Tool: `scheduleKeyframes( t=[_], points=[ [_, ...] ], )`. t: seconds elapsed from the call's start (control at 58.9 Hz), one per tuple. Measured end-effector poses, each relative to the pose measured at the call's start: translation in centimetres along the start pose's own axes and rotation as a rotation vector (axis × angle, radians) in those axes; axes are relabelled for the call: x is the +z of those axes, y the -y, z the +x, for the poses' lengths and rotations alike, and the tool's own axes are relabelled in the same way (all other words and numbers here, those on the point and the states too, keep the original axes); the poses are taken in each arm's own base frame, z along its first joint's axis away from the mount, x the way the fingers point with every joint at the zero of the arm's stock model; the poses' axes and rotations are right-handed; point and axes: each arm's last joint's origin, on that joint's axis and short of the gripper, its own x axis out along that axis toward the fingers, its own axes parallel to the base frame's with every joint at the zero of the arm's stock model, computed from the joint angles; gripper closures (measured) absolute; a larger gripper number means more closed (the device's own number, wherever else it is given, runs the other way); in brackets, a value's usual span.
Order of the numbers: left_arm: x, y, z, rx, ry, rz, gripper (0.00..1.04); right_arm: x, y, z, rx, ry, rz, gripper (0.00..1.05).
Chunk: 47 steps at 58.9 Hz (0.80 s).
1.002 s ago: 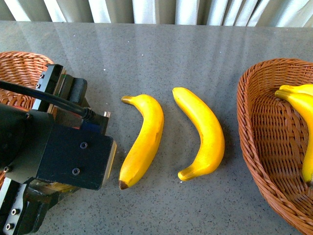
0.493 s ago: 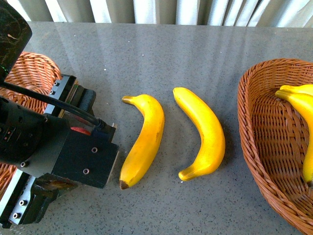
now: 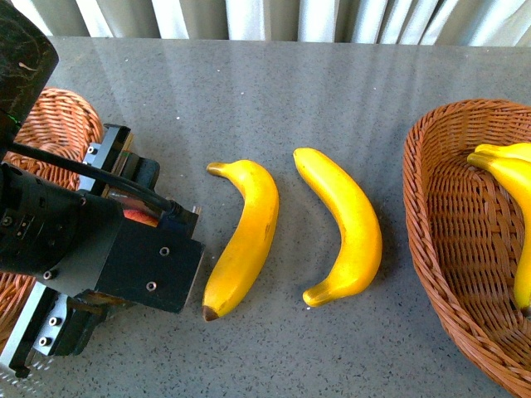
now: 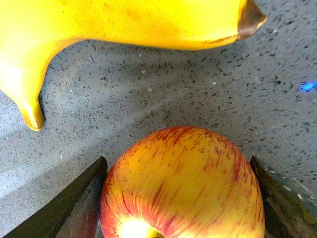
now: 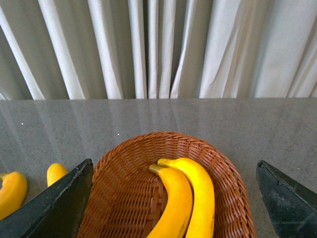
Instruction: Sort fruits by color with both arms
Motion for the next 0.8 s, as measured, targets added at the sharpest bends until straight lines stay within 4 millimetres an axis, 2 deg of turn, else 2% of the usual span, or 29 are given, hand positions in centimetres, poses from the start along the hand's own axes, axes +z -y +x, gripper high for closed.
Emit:
scheduleKeyframes(
  t=[0.085,0.204,0.357,0.425,0.612,0.747,0.798],
  points=[
    [1.1,-0.2,-1.2,0.037,0.057,0.008,0.3,0.0,0.0,0.0,0.0,0.0,0.0,0.09],
    [3.0,-1.3,-4.1,0.151,0.149,0.026,0.3,0.0,0.0,0.0,0.0,0.0,0.0,0.09],
    [2.9,-2.5,-6.6,0.267,0.162,0.006,0.31,0.0,0.0,0.0,0.0,0.0,0.0,0.09],
    [1.8,-3.0,-7.0,0.301,0.123,-0.02,0.31,0.0,0.0,0.0,0.0,0.0,0.0,0.09],
    [-3.7,-4.5,-7.6,0.404,-0.032,-0.173,0.31,0.0,0.0,0.0,0.0,0.0,0.0,0.09],
    [-6.9,-5.3,-8.3,0.501,-0.108,-0.297,0.31,0.0,0.0,0.0,0.0,0.0,0.0,0.09],
    [-7.8,-5.2,-8.6,0.518,-0.114,-0.354,0.24,0.0,0.0,0.0,0.0,0.0,0.0,0.09]
  ],
)
